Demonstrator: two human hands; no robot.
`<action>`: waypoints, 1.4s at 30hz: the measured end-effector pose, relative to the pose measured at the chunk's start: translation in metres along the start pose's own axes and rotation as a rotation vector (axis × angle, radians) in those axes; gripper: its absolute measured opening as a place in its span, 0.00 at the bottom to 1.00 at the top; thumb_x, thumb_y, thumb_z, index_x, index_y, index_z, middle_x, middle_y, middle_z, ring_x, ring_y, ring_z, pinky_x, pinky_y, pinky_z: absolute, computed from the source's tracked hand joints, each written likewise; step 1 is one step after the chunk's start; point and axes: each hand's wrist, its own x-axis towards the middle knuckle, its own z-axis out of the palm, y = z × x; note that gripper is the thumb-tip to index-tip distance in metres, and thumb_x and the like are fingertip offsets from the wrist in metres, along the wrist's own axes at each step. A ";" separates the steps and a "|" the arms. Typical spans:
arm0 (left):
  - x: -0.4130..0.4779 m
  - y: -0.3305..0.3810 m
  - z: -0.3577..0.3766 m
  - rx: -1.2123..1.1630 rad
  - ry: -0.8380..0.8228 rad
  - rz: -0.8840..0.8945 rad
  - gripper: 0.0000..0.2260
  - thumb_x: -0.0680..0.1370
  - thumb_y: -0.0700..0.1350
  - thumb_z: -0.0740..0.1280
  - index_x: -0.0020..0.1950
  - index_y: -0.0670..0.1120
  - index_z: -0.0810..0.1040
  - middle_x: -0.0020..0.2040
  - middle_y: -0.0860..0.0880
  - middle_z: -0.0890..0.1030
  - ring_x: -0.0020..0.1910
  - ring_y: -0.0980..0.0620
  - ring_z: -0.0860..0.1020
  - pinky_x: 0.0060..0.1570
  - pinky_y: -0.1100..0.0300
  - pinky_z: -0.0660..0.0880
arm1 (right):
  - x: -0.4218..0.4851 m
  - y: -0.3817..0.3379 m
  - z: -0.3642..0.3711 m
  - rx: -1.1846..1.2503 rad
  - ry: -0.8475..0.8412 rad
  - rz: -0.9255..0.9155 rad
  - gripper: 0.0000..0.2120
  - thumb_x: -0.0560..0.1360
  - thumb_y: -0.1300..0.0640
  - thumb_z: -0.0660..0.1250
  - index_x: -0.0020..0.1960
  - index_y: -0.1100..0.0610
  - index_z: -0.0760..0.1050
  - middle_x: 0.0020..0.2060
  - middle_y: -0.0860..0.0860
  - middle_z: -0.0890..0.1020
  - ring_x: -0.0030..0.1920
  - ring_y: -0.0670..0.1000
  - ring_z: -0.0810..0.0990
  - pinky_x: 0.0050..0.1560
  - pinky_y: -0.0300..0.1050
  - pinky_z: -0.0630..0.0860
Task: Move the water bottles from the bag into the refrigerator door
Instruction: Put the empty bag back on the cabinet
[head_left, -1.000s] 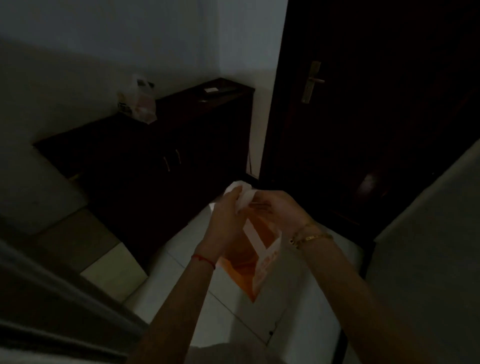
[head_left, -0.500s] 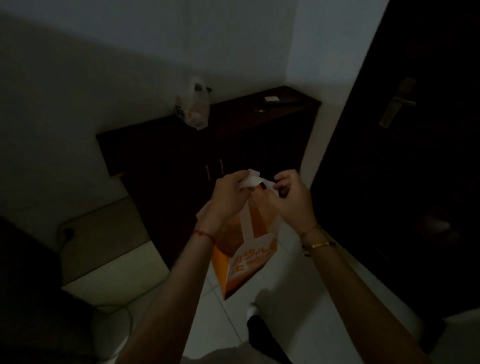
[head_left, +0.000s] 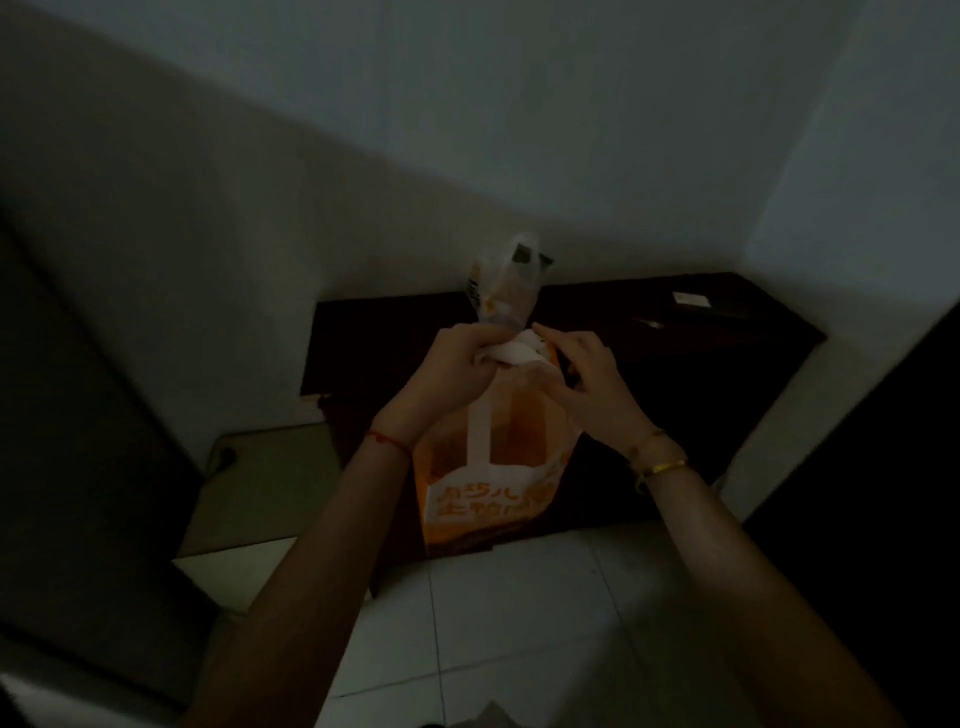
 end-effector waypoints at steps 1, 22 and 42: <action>0.010 -0.004 -0.006 0.014 0.042 -0.006 0.20 0.74 0.30 0.62 0.65 0.40 0.80 0.61 0.44 0.82 0.61 0.53 0.78 0.55 0.77 0.68 | 0.014 -0.002 0.000 -0.017 0.005 -0.026 0.26 0.76 0.43 0.64 0.72 0.48 0.67 0.62 0.55 0.70 0.59 0.55 0.70 0.65 0.55 0.69; 0.256 -0.128 -0.159 0.071 0.390 0.105 0.17 0.72 0.28 0.59 0.57 0.35 0.81 0.53 0.39 0.83 0.51 0.48 0.81 0.46 0.75 0.74 | 0.345 -0.036 0.068 0.071 0.188 -0.198 0.14 0.82 0.56 0.58 0.50 0.66 0.74 0.38 0.59 0.77 0.36 0.54 0.73 0.32 0.43 0.59; 0.364 -0.261 -0.185 -0.026 0.385 0.078 0.14 0.76 0.37 0.65 0.60 0.44 0.81 0.49 0.52 0.84 0.50 0.55 0.82 0.55 0.54 0.78 | 0.498 0.003 0.129 0.148 0.285 0.006 0.19 0.75 0.44 0.66 0.57 0.57 0.71 0.49 0.53 0.79 0.48 0.51 0.77 0.44 0.43 0.72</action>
